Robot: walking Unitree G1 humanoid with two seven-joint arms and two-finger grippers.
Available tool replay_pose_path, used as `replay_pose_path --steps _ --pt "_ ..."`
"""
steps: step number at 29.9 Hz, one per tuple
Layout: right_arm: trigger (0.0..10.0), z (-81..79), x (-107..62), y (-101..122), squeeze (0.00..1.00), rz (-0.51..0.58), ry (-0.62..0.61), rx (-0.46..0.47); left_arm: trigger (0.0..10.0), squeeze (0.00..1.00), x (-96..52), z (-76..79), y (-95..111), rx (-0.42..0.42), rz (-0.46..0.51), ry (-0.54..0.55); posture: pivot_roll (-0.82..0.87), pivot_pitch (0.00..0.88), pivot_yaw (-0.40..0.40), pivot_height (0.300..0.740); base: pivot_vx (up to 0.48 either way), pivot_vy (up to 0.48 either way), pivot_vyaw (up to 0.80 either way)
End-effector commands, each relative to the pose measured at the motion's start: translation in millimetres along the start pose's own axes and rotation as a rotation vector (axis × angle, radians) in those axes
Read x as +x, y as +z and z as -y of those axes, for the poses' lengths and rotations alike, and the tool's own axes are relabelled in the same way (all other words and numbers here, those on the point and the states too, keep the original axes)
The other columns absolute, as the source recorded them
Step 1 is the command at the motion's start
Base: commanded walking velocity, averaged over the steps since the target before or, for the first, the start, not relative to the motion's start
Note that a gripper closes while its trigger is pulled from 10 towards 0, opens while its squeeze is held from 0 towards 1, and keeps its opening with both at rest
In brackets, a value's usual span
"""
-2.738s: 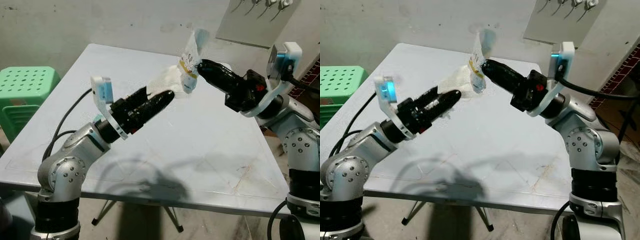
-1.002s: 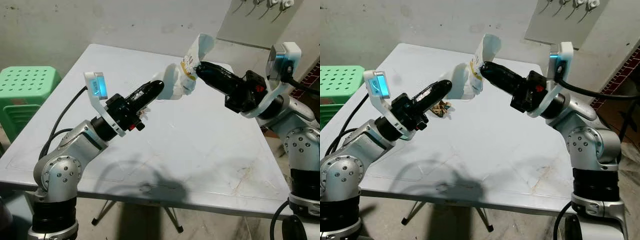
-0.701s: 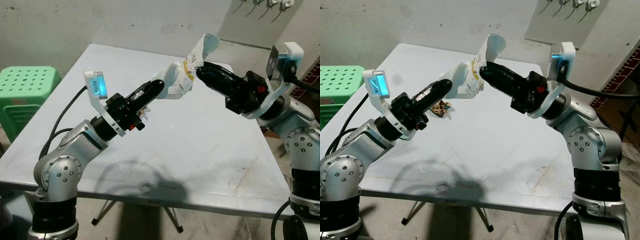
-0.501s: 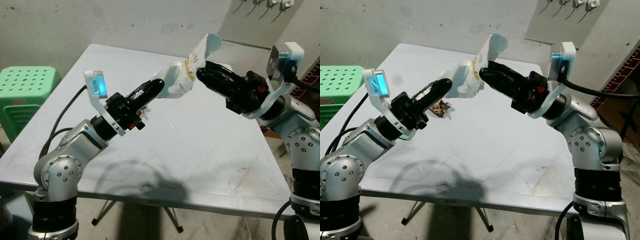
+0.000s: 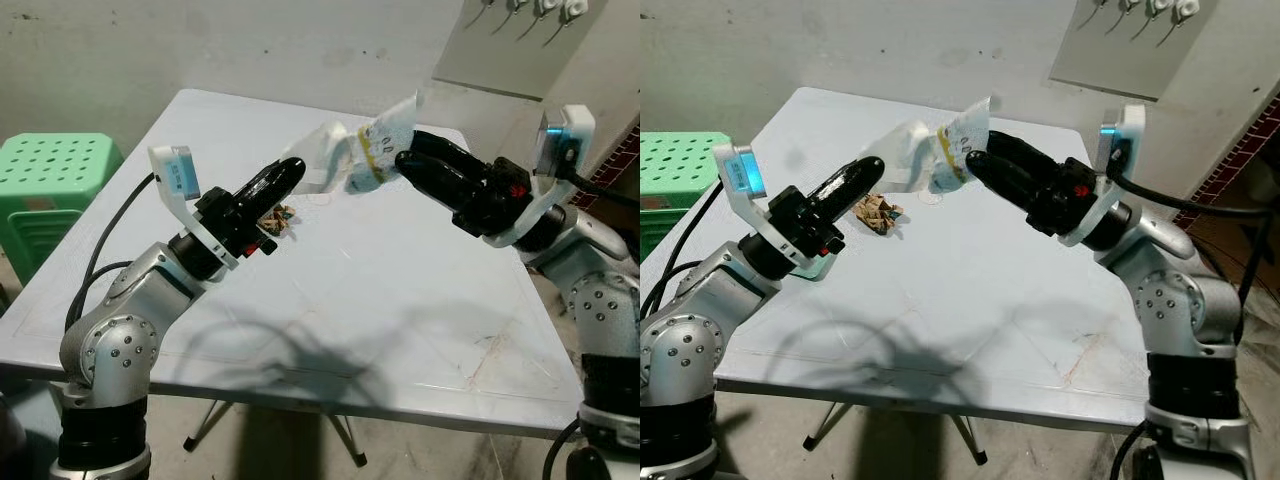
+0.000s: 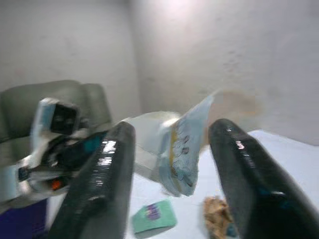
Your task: Picking trash to rubbish bin
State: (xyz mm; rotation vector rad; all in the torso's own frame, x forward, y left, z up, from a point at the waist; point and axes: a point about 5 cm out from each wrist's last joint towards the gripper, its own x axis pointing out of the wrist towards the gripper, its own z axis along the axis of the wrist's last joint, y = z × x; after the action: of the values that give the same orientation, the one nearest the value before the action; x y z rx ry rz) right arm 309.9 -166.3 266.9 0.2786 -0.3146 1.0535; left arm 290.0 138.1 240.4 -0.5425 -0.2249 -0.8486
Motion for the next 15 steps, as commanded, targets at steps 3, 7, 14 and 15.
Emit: replay_pose_path --steps 3,7,14,15 --pt "10.0 9.7 -10.5 0 1.0 0.033 -0.148 -0.038 0.0 0.0 -2.8 -4.9 1 0.028 0.008 0.045 0.08 0.022 -0.109 0.74 0.0 0.0 0.0" --pt "10.0 20.3 -15.5 -6 1.0 0.067 -0.329 -0.069 0.0 0.0 -4.1 -12.9 3 0.058 0.044 0.126 0.08 0.02 -0.098 0.74 0.0 0.0 0.0" --pt "10.0 40.3 -34.4 -18 1.0 0.113 -0.716 -0.116 0.0 0.0 -8.0 -39.6 -5 0.157 0.039 0.382 0.07 0.01 -0.078 0.74 0.0 0.0 0.0" --pt "10.0 41.0 -36.1 -21 1.0 0.105 -0.742 -0.12 0.0 0.0 -8.1 -41.7 -7 0.175 0.03 0.402 0.07 0.008 -0.077 0.74 0.0 0.0 0.0"
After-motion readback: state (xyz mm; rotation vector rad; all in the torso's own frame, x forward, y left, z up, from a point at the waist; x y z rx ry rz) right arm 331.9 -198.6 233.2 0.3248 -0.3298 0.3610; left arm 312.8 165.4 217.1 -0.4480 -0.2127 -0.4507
